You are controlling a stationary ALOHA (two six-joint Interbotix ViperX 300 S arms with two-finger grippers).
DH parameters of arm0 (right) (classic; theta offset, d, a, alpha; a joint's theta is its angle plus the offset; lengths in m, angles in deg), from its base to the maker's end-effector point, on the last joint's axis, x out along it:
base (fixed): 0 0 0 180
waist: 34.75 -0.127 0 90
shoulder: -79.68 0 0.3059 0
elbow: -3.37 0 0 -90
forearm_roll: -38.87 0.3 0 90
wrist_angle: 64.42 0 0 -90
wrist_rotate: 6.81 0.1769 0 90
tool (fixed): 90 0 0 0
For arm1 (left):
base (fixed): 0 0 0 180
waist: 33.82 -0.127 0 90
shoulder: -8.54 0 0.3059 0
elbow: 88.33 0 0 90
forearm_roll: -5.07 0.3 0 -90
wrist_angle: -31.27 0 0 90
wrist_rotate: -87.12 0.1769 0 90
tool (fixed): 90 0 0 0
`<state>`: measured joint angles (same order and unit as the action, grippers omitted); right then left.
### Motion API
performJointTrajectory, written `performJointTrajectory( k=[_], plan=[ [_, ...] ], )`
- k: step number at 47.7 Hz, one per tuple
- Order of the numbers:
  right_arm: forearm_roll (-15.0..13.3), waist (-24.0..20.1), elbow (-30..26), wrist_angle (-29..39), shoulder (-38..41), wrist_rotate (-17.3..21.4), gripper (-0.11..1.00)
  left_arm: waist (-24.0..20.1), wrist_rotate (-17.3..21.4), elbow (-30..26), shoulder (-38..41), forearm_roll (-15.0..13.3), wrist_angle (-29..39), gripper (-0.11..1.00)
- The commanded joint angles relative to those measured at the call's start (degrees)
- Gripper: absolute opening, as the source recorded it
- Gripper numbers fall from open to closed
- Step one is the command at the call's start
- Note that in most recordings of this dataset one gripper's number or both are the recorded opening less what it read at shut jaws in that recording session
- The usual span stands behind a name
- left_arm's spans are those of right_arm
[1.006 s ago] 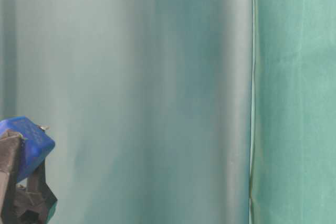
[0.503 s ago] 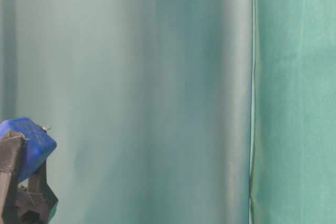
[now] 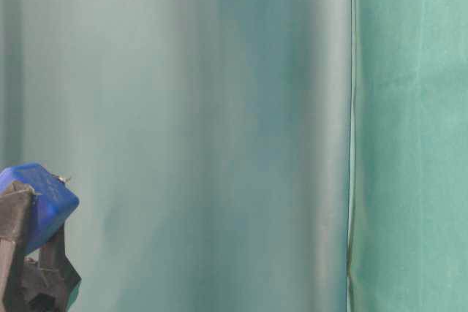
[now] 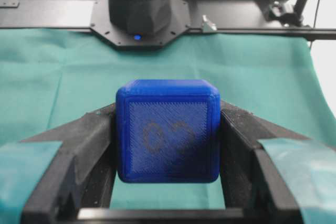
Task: Handover the blue block to the right arm after grasping it with the left arm, then place it in the designated position.
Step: 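Hold the cube with the left gripper while the right gripper opens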
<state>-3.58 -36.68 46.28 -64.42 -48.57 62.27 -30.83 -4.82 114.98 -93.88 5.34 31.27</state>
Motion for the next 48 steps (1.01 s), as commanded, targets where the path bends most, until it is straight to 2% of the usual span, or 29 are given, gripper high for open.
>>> performJointTrajectory(
  k=[1,48],
  plan=[
    [-0.18,-0.26,-1.76,-0.88,0.09,0.09,0.93,-0.35,-0.09,-0.70,-0.79,-0.09,-0.35,0.46],
    [-0.70,-0.26,-2.20,-1.85,0.97,-0.09,0.93,-0.79,-0.09,-0.70,-0.79,-0.18,0.18,0.46]
  ],
)
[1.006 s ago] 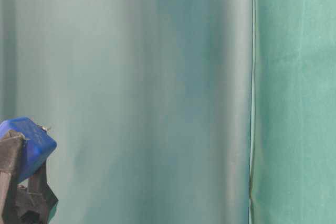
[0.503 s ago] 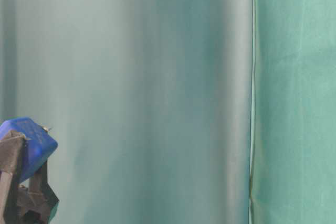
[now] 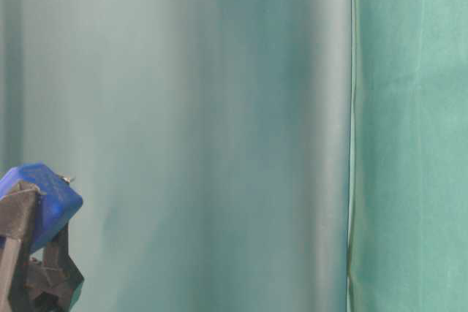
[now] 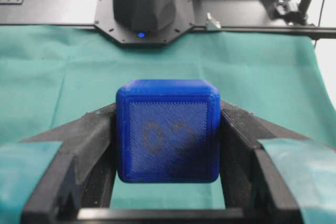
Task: Handover the blue block to the right arm after grasping it with the left arm, then place it in the designated position.
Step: 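Hold the cube with the left gripper while the right gripper opens, then move the right gripper onto the cube and close it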
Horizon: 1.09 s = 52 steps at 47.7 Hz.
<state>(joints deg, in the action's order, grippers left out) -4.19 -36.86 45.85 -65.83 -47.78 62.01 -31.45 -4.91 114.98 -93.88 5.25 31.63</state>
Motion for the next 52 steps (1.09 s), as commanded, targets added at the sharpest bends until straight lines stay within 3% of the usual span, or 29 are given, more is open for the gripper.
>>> performJointTrajectory(
  k=[1,11,18,52],
  plan=[
    [-0.09,-0.18,-1.67,-0.44,0.18,0.00,0.93,-0.18,0.00,-0.70,-0.79,-0.09,-0.18,0.46],
    [-0.35,-0.09,-3.08,-0.97,2.55,0.00,0.93,-0.26,0.00,-0.70,-0.79,-0.09,-0.09,0.46],
    [-2.11,-0.09,-5.19,-2.72,5.71,0.00,0.93,-0.26,-0.09,-0.70,-0.79,-0.09,0.26,0.46],
    [-8.44,0.35,-21.45,-4.57,25.93,0.00,0.93,-0.26,-0.09,-0.70,-0.70,-0.09,0.53,0.46]
  ],
)
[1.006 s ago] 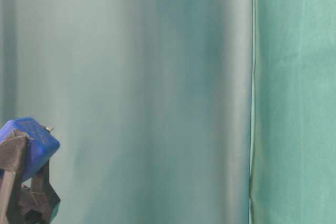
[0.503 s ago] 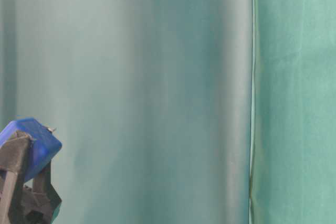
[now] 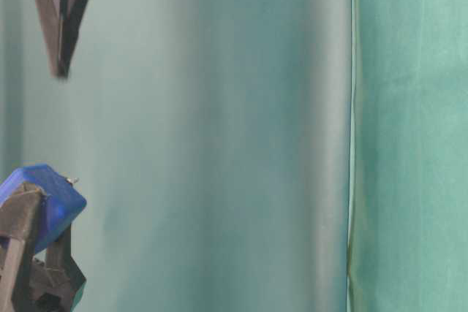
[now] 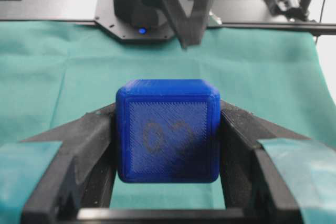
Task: Handover the blue block to the right arm after grasping it with the left arm, then place it in the designated position.
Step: 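Move the right gripper onto the cube and close it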
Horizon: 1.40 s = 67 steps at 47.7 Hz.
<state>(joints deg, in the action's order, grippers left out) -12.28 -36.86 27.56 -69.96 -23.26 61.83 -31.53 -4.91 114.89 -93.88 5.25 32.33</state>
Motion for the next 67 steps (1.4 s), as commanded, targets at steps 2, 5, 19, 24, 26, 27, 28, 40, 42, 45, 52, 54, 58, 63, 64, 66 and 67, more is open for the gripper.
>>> performJointTrajectory(
  k=[2,5,19,24,26,27,28,40,42,45,52,54,58,63,64,66,67],
  plan=[
    [-0.53,0.53,-4.31,-0.44,2.72,0.18,0.93,-0.18,-0.09,-0.62,-0.70,-0.09,-0.09,0.46],
    [-0.62,0.70,-5.89,-0.44,4.39,0.18,0.93,-0.18,-0.09,-0.62,-0.62,-0.09,0.00,0.46],
    [-1.14,0.97,-12.66,-0.18,11.69,0.18,0.93,-0.18,-0.09,-0.53,-0.70,-0.09,0.18,0.46],
    [-1.58,0.97,-14.68,-0.09,13.62,0.18,0.93,-0.18,-0.09,-0.53,-0.79,-0.09,0.44,0.46],
    [-1.58,0.97,-15.21,-0.26,14.24,0.09,0.93,-0.09,-0.09,-0.53,-0.70,-0.09,0.53,0.46],
    [-1.58,0.97,-15.47,-0.26,14.50,0.09,0.93,-0.18,-0.09,-0.53,-0.79,-0.09,0.53,0.46],
    [-1.58,0.97,-15.64,-0.26,14.68,0.18,0.93,-0.18,-0.09,-0.53,-0.79,-0.09,0.62,0.46],
    [-1.58,0.97,-16.44,0.09,15.64,0.35,0.93,-0.09,-0.09,-0.53,-0.79,-0.09,0.62,0.46],
    [-1.58,0.97,-16.52,0.18,15.56,0.35,0.93,-0.18,-0.09,-0.53,-0.79,-0.09,0.62,0.46],
    [-1.58,0.97,-16.44,0.44,15.64,0.44,0.93,-0.18,-0.09,-0.62,-0.79,-0.09,0.62,0.46],
    [-1.58,0.97,-16.35,1.41,15.56,0.44,0.93,-0.18,-0.09,-0.62,-0.79,-0.09,0.62,0.46],
    [-1.58,0.88,-16.35,2.11,15.56,0.70,0.92,-0.18,-0.09,-0.62,-0.79,-0.09,0.62,0.46],
    [-1.23,0.70,-16.35,3.96,15.56,0.97,0.84,-0.18,-0.09,-0.53,-0.79,-0.09,0.53,0.46],
    [-1.05,0.09,-16.35,5.36,15.56,0.97,0.63,-0.18,-0.09,-0.62,-0.79,-0.09,0.62,0.46],
    [-1.05,-0.09,-16.35,5.54,15.56,0.97,0.63,-0.18,-0.09,-0.62,-0.79,-0.09,0.62,0.46],
    [-1.05,-0.35,-16.35,5.54,15.56,0.97,0.63,-0.18,-0.09,-0.53,-0.79,-0.09,0.53,0.46],
    [-1.05,-0.44,-16.35,5.54,15.56,0.97,0.63,-0.18,-0.09,-0.53,-0.88,-0.09,0.53,0.46]
  ],
)
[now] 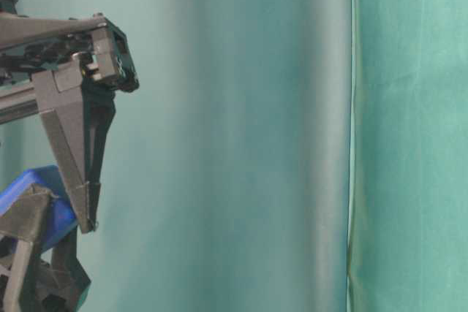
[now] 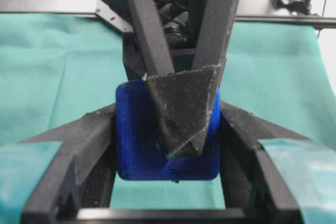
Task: Handover the blue block to the right arm after grasping it with the left arm, then place it in the designated position.
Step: 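Move the right gripper onto the cube and close it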
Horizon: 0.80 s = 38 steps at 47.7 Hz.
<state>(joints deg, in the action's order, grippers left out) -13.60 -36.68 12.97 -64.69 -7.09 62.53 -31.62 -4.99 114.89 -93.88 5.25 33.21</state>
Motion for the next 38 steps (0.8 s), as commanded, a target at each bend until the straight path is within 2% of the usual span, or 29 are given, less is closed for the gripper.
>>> performJointTrajectory(
  k=[1,38],
  plan=[
    [0.26,-0.70,-1.76,0.35,-0.62,0.26,0.63,-0.09,0.00,-0.53,-0.88,-0.09,-0.26,0.46],
    [0.35,-0.88,-1.58,1.32,-0.62,0.26,0.63,0.00,0.09,-0.70,-0.70,-0.09,0.44,0.47]
  ],
)
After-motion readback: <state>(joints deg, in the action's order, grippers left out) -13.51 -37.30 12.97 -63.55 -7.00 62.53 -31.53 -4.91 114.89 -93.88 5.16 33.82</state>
